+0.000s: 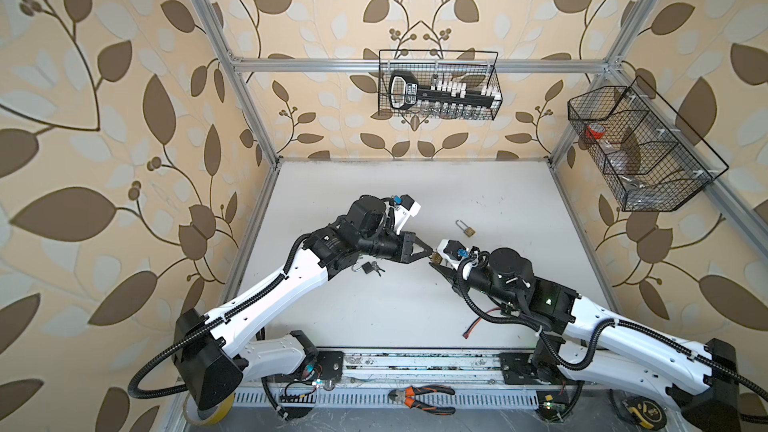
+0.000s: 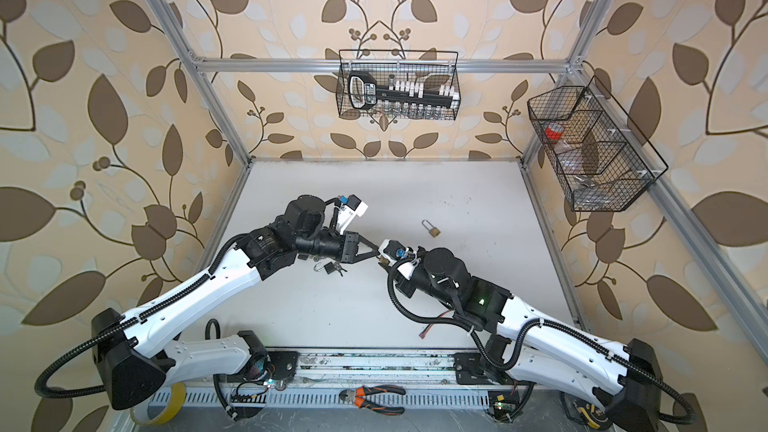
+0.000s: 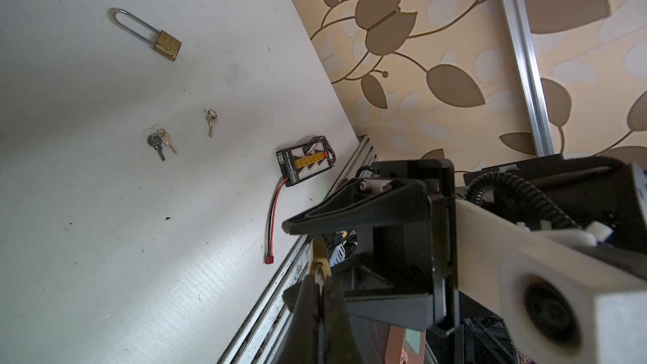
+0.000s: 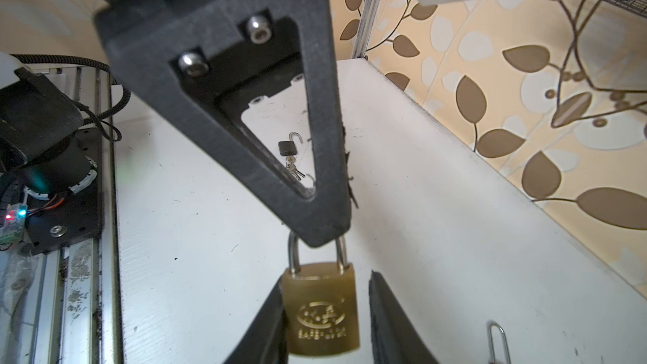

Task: Lock with the key

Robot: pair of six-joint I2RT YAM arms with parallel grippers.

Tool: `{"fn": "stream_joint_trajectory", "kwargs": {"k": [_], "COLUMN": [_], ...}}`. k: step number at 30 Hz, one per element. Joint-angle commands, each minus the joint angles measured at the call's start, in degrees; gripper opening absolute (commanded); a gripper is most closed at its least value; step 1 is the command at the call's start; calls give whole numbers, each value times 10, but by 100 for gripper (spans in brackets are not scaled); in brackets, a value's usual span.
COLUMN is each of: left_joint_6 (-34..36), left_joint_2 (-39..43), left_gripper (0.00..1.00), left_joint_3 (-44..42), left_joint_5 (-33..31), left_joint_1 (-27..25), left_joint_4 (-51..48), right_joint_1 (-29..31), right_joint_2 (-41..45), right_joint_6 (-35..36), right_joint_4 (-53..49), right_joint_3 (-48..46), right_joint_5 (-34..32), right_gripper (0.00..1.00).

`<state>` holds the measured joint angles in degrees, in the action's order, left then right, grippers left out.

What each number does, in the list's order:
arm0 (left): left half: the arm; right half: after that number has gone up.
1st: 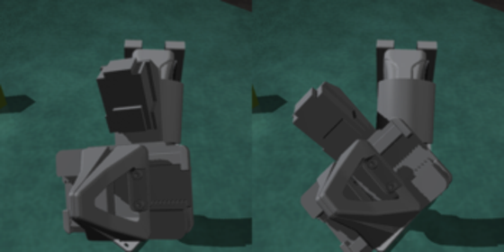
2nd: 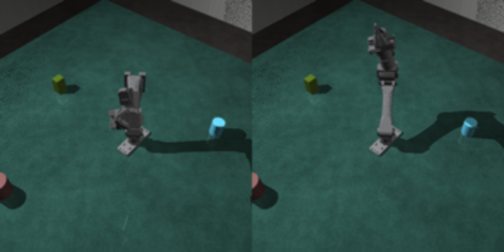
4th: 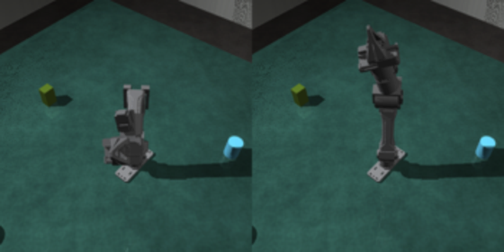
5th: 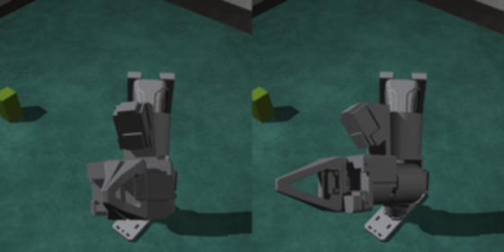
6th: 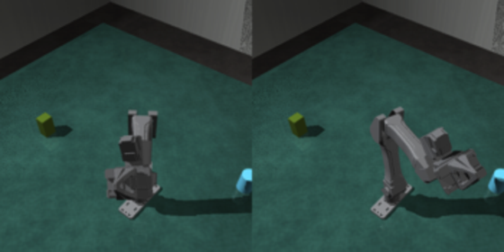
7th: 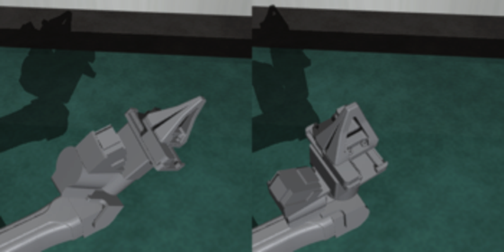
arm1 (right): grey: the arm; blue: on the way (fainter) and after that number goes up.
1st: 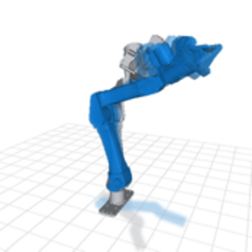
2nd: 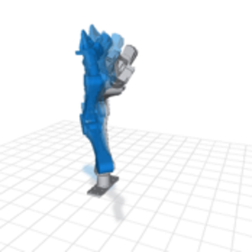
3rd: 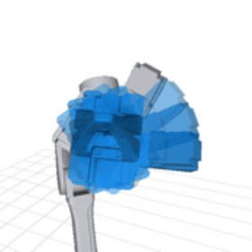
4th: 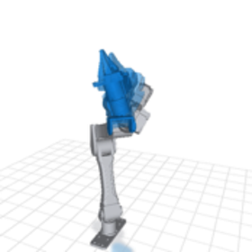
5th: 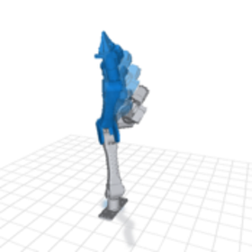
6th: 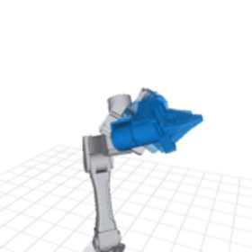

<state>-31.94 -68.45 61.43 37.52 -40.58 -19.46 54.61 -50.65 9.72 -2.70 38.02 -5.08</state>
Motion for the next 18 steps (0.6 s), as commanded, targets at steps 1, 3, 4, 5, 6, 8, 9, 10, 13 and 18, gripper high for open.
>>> {"fn": "stream_joint_trajectory", "kwargs": {"k": [1,3,4,5,6,8,9,10,13,18], "left_joint_6": [-4,-4,-4,-4,-4,-4,-4,-4,-4,-1], "left_joint_2": [1,0,0,-1,-1,-1,-1,-1,-1,1], "left_gripper": [0,0,0,0,0,0,0,0,0,0], "left_joint_3": [23,23,22,22,22,22,22,22,21,21], "left_joint_5": [19,19,19,19,19,20,20,19,19,17], "left_joint_1": [-6,-6,-6,-6,-6,-6,-6,-6,-6,-6], "left_joint_4": [20,21,20,21,21,20,20,20,20,19], "right_joint_1": [2,2,2,2,2,2,2,2,2,2], "right_joint_2": [4,6,8,9,10,9,9,9,10,14], "right_joint_6": [3,2,2,1,0,-2,-2,-3,-5,-8], "right_joint_4": [14,17,20,21,22,21,20,20,18,15], "right_joint_3": [7,7,6,6,6,7,8,8,7,6], "right_joint_5": [4,6,7,8,10,13,15,16,19,24], "right_gripper": [37,38,39,39,39,38,36,34,28,18]}}
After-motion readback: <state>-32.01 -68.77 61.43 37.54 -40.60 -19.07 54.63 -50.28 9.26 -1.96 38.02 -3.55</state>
